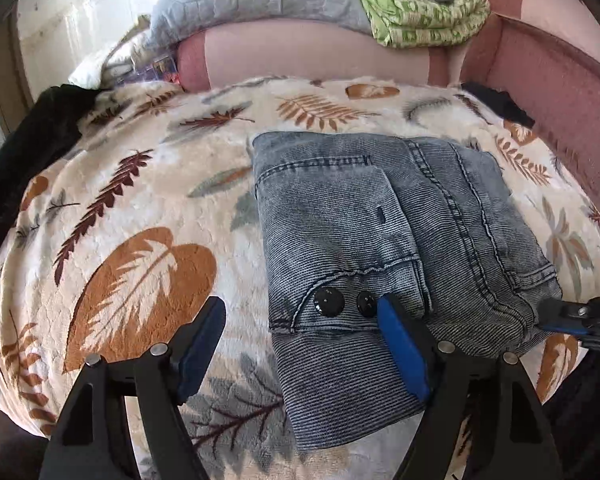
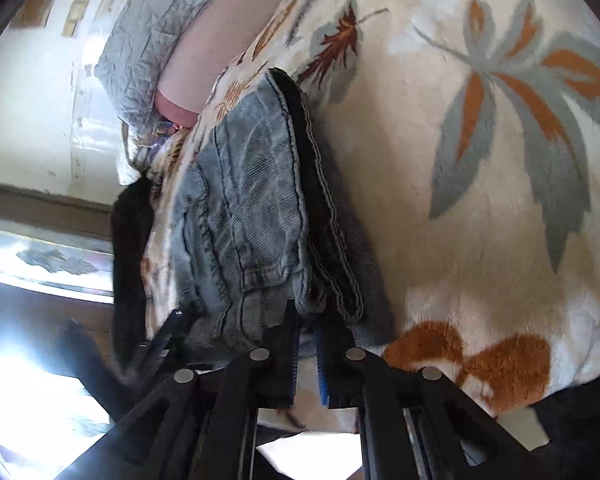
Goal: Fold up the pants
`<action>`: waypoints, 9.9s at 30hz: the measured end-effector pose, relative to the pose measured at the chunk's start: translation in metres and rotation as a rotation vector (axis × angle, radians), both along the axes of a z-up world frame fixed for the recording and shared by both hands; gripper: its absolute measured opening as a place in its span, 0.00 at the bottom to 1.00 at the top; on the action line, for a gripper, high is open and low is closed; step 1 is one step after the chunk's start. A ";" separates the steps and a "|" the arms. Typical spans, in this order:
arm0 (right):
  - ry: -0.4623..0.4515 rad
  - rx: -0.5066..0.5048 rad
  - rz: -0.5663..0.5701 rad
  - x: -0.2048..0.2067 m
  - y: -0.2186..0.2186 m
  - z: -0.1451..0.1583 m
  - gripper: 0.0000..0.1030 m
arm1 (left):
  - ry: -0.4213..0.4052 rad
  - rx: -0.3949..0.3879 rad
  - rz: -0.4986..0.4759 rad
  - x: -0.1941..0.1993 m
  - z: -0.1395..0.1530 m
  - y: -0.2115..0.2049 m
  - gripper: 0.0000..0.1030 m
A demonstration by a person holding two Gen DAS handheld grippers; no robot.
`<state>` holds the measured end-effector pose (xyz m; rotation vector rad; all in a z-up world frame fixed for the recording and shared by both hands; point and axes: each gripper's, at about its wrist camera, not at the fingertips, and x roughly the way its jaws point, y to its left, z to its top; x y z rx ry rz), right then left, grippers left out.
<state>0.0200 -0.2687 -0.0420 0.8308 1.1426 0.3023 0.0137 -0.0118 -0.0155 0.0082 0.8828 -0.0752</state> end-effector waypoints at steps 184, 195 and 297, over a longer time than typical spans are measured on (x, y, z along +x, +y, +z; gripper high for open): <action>-0.195 -0.737 0.294 0.021 0.089 0.052 0.82 | -0.023 -0.412 0.130 0.000 -0.005 0.069 0.60; -0.203 -0.663 0.251 0.021 0.073 0.049 0.92 | -0.029 -0.396 0.142 0.000 -0.006 0.070 0.60; -0.313 -0.620 0.302 0.053 0.081 0.081 0.79 | -0.064 -0.114 0.190 0.019 0.051 0.067 0.84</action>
